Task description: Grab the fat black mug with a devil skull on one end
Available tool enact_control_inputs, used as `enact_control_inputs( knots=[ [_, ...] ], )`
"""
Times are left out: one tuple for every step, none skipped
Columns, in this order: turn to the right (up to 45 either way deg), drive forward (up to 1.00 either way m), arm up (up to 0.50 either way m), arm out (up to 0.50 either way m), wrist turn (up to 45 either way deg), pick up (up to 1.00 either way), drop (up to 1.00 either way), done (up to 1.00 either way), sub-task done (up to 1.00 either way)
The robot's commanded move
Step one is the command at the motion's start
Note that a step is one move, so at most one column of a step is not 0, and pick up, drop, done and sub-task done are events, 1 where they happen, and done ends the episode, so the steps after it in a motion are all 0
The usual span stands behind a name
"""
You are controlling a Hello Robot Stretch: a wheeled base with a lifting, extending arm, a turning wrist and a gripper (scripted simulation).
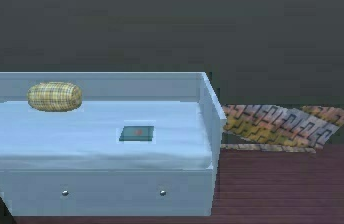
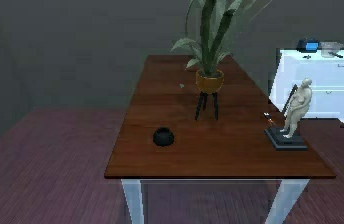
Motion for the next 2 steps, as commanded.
enact_control_inputs(
  knots=[
    [0.0,0.00,0.50,0.00,0.0,0.00,0.00,0.00,0.00],
    [0.0,0.00,0.38,0.00,0.0,0.00,0.00,0.00,0.00]
  ],
)
